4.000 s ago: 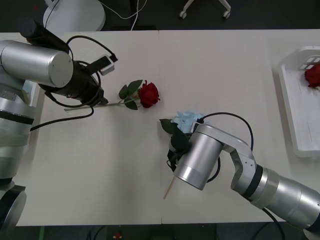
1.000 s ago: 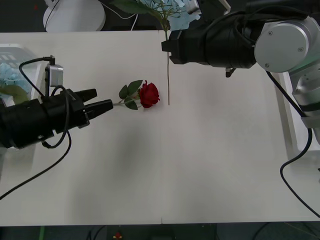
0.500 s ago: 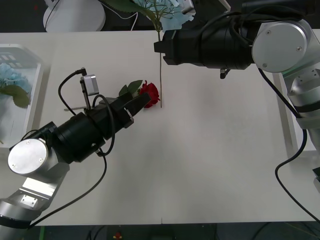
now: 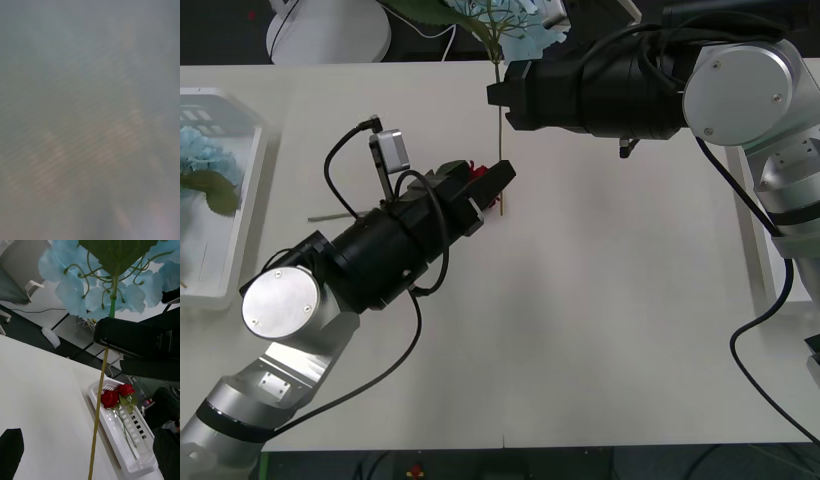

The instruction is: Put the red flowers into the right box and the blue flowers into the left box

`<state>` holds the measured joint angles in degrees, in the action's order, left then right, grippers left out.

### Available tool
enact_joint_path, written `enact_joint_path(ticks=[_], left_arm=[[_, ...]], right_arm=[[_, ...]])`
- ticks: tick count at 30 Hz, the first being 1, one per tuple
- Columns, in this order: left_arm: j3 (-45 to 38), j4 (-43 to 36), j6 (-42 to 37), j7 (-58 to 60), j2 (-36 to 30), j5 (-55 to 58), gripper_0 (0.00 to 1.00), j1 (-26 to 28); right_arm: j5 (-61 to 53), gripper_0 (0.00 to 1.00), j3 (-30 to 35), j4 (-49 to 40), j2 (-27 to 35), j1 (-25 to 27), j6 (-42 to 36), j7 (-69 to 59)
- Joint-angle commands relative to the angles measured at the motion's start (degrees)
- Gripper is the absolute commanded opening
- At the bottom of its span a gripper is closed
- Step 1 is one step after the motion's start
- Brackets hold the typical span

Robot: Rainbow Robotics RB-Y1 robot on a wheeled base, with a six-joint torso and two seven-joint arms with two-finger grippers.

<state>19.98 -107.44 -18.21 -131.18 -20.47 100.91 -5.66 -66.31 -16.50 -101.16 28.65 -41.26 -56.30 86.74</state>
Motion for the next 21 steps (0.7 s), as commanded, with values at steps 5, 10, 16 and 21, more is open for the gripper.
enact_joint_path(ticks=[5, 10, 16, 21], left_arm=[[3.05, 2.15, 0.63, -0.83, 0.60, 0.07, 1.00, -7.08], [4.11, 5.93, 0.54, -0.57, 1.75, -0.54, 1.00, -9.80], [4.90, 7.86, 0.54, -0.13, 2.10, -1.60, 0.92, -11.39], [4.99, 7.86, 0.63, 0.57, 2.10, -1.68, 0.00, -11.30]], right_arm=[[-0.75, 0.00, -0.81, -1.94, -1.84, -1.55, 1.11, 2.56], [-0.83, 0.00, -0.81, -1.94, -1.84, -1.55, 1.28, 2.38], [-0.83, 0.00, -0.81, -1.94, -1.84, -1.55, 1.28, 2.38], [-0.83, 0.00, -0.81, -1.94, -1.84, -1.63, 1.37, 2.30]])
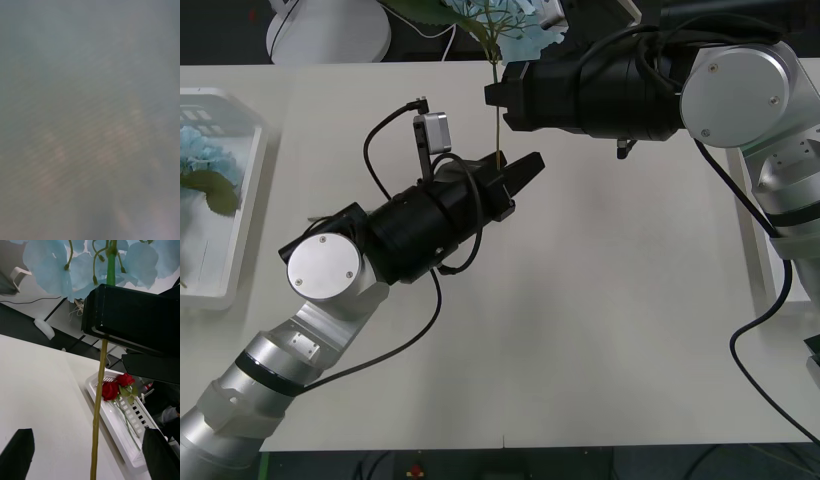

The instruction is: Put the red flowers into the right box and the blue flowers into the left box

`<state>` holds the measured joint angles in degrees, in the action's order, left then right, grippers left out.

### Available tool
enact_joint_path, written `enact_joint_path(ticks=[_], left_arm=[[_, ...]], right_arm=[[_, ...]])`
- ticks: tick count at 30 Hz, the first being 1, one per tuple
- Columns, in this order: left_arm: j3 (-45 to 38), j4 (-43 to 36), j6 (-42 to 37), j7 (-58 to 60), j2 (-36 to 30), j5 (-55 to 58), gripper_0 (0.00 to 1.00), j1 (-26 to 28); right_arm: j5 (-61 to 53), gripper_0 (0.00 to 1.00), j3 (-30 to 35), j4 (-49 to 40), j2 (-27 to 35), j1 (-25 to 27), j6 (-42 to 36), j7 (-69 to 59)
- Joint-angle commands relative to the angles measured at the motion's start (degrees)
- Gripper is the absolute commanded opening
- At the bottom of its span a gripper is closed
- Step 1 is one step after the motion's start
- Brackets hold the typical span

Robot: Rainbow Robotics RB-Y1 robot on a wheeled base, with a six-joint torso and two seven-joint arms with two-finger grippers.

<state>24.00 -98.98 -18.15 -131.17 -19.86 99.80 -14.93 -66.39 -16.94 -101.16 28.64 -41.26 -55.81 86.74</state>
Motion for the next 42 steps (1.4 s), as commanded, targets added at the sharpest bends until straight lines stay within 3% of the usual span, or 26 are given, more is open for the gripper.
enact_joint_path(ticks=[1, 18, 19, 20, 22, 24, 26, 28, 33, 42], left_arm=[[0.87, -0.60, 0.57, 0.65, 1.49, -0.74, 0.00, -2.12], [-0.01, -0.16, 0.57, 1.88, 1.49, -0.92, 0.00, -1.94], [-0.27, -0.25, 0.57, 1.88, 1.49, -0.92, 0.00, -1.94], [-0.45, -0.16, 0.57, 1.97, 1.49, -0.74, 0.00, -1.94], [-1.59, -0.25, -0.22, 1.88, 1.49, -0.22, 0.00, -1.33], [-4.23, -0.25, -3.74, 1.97, 1.49, -0.22, 0.00, -0.80], [-5.10, -0.25, -4.88, 2.06, 1.49, -0.30, 0.00, -0.71], [-10.64, -0.25, -11.74, 2.50, 1.31, -0.22, 0.00, -0.01], [-18.46, 0.01, -20.17, 4.17, -0.62, -0.39, 0.00, 0.08], [-37.62, 0.63, -37.93, 22.28, -4.66, -11.64, 0.00, -0.01]], right_arm=[[-0.76, 0.00, -0.37, -1.94, -1.83, -1.63, 0.88, 2.30], [-0.85, 0.00, -0.37, -1.94, -1.83, -1.63, 1.15, 2.21], [-0.85, 0.03, -0.37, -1.94, -1.74, -1.63, 1.15, 2.30], [-0.58, 0.27, -0.37, -1.85, -1.66, -1.55, 1.15, 2.30], [-0.41, 0.58, -0.37, -1.94, -1.48, -1.55, 1.32, 2.30], [-0.32, 0.72, -0.37, -1.94, -0.87, -1.55, 1.76, 2.56], [-0.23, 0.74, -0.28, -1.85, -0.78, -1.55, 1.94, 2.56], [-0.23, 0.80, -0.28, -1.85, 0.28, -1.55, 2.46, 2.65], [-1.81, 0.80, -0.02, -1.94, 3.35, -1.55, 2.90, 2.91], [-10.60, 0.80, -0.02, -1.67, 14.69, 0.47, 2.82, 9.15]])
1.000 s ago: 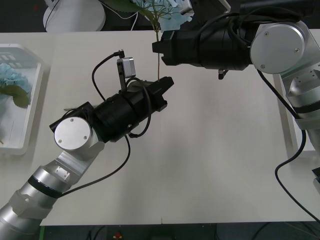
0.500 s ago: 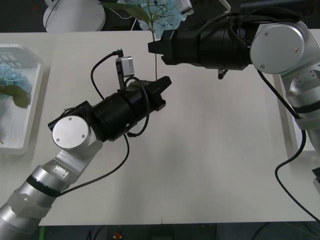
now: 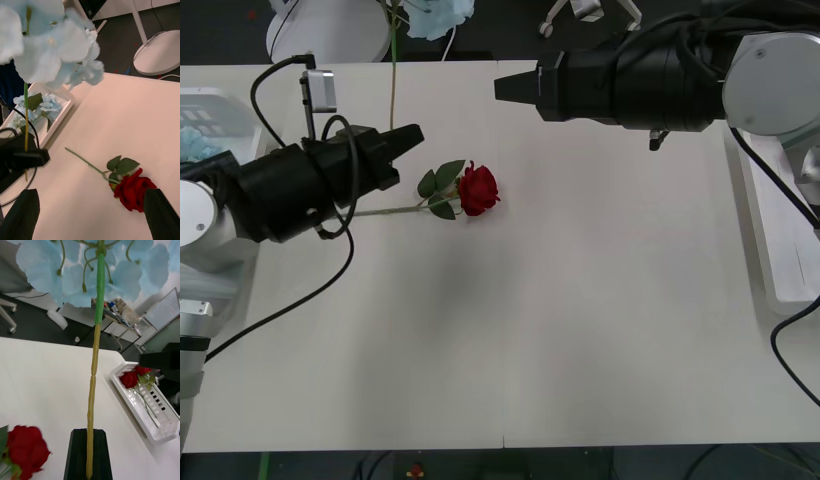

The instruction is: Put the red flowers into the right box and the blue flowers into the left box

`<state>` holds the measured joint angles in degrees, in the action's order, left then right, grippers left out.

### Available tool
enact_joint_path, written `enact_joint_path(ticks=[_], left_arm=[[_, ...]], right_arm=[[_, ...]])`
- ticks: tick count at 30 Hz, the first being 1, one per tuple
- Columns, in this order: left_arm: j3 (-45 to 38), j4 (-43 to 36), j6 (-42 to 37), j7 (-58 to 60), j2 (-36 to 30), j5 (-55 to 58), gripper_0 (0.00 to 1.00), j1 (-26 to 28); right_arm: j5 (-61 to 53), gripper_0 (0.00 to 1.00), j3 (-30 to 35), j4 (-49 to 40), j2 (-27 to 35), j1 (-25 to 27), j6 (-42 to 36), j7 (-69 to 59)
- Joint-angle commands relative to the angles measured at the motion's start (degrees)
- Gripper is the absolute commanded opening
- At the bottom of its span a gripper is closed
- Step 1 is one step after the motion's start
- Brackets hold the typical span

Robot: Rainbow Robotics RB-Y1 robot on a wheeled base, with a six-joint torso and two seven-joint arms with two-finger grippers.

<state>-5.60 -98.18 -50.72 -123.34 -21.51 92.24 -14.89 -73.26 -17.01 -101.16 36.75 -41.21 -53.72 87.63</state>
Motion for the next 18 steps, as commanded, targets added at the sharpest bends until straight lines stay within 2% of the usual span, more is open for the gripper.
enact_joint_path(ticks=[1, 5, 10, 13, 18], left_arm=[[-9.87, 0.18, -6.85, 16.02, -3.10, -5.23, 0.00, -0.32], [-18.04, 2.11, -11.77, 21.21, -3.10, -12.61, 0.00, -0.76], [-26.48, 6.51, -19.24, 21.47, -5.03, -25.62, 0.00, -3.83], [-29.29, 6.77, -22.14, 21.83, -7.05, -36.08, 0.00, -5.59], [-32.28, 6.77, -26.27, 22.88, -9.43, -52.17, 0.00, -8.58]], right_arm=[[-4.26, 0.80, 0.05, -1.67, 7.46, 0.96, 0.72, 9.84], [-6.37, 0.80, 1.89, -0.18, 9.75, 2.01, -3.67, 16.43], [-11.82, 0.80, 9.19, 7.73, 10.01, 1.93, -15.10, 29.97], [-14.28, 0.80, 12.26, 12.21, 10.98, 1.93, -21.34, 41.83], [-16.74, 0.80, 13.14, 14.15, 13.70, 1.93, -24.59, 54.49]])
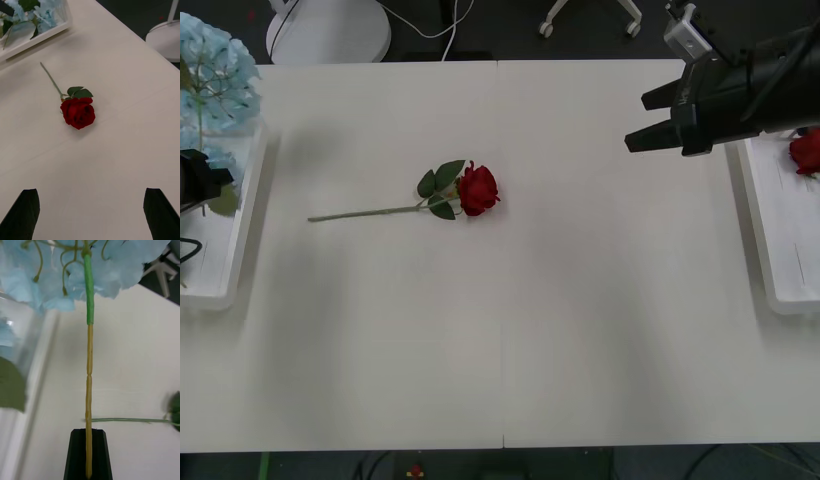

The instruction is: Put the red flowers into the right box and the blue flowers into the left box

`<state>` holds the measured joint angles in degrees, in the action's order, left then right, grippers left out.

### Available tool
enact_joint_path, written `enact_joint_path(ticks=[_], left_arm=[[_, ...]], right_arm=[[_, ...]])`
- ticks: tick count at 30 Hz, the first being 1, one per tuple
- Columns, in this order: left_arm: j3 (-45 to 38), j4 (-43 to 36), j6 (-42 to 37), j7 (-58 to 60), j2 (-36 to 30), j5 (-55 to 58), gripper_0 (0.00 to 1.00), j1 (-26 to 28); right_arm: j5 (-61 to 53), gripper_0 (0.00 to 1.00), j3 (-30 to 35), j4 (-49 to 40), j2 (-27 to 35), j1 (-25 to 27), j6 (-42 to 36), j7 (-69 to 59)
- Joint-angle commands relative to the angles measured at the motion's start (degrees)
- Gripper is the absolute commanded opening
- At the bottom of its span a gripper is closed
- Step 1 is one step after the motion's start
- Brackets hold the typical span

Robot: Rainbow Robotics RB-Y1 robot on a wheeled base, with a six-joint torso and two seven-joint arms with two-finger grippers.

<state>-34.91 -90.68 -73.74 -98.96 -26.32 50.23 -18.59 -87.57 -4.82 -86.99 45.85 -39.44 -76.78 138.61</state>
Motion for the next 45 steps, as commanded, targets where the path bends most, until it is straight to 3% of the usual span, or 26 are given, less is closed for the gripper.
enact_joint_path(ticks=[1, 9, 19, 22, 25, 27, 29, 31, 37, 45], left_arm=[[-3.59, -0.82, -4.39, -1.33, -4.97, -13.84, 0.00, -5.76], [-5.08, -2.05, -9.23, -0.89, -7.17, -34.49, 0.00, -8.48], [-0.51, -1.96, -9.23, 0.08, -6.90, -49.96, 0.00, -4.62], [1.51, -1.96, -9.23, 0.43, -6.81, -52.07, 0.00, -2.77], [3.62, -1.96, -9.05, 1.05, -6.81, -52.07, 0.00, -0.75], [4.14, -1.96, -9.05, 1.31, -6.73, -51.37, 0.25, -0.05], [3.62, -2.05, -10.11, 1.49, -6.55, -48.73, 0.68, 0.13], [2.83, -2.40, -11.86, 1.57, -6.55, -46.18, 0.84, -0.31], [-0.25, -9.87, -23.03, 1.49, -6.55, -41.17, 1.00, -1.89], [-2.71, -27.01, -36.26, 2.01, -6.55, -29.75, 1.00, -3.04]], right_arm=[[-2.78, 0.80, 0.95, -0.02, 4.95, 0.16, -1.80, 5.71], [-5.24, 0.80, 0.86, -0.02, 7.41, 0.24, -1.09, 16.08], [-9.46, 0.80, -0.46, -0.02, 11.54, 1.65, -1.36, 16.39], [-10.08, 0.92, -1.16, -0.02, 11.80, 1.65, -1.27, 16.39], [-10.52, 0.97, -1.16, -0.02, 11.98, 1.56, -1.36, 16.39], [-10.69, 0.99, -1.16, -0.02, 12.07, 1.56, -1.36, 16.39], [-10.69, 1.00, -1.16, -0.20, 12.15, 1.56, -1.27, 16.39], [-10.78, 1.00, -1.16, -0.20, 12.33, 1.56, -1.27, 16.39], [-11.75, 1.00, -1.16, -0.64, 13.21, 1.65, -1.27, 16.39], [-11.75, 1.00, -1.51, -0.64, 13.91, 1.83, -1.18, 16.39]])
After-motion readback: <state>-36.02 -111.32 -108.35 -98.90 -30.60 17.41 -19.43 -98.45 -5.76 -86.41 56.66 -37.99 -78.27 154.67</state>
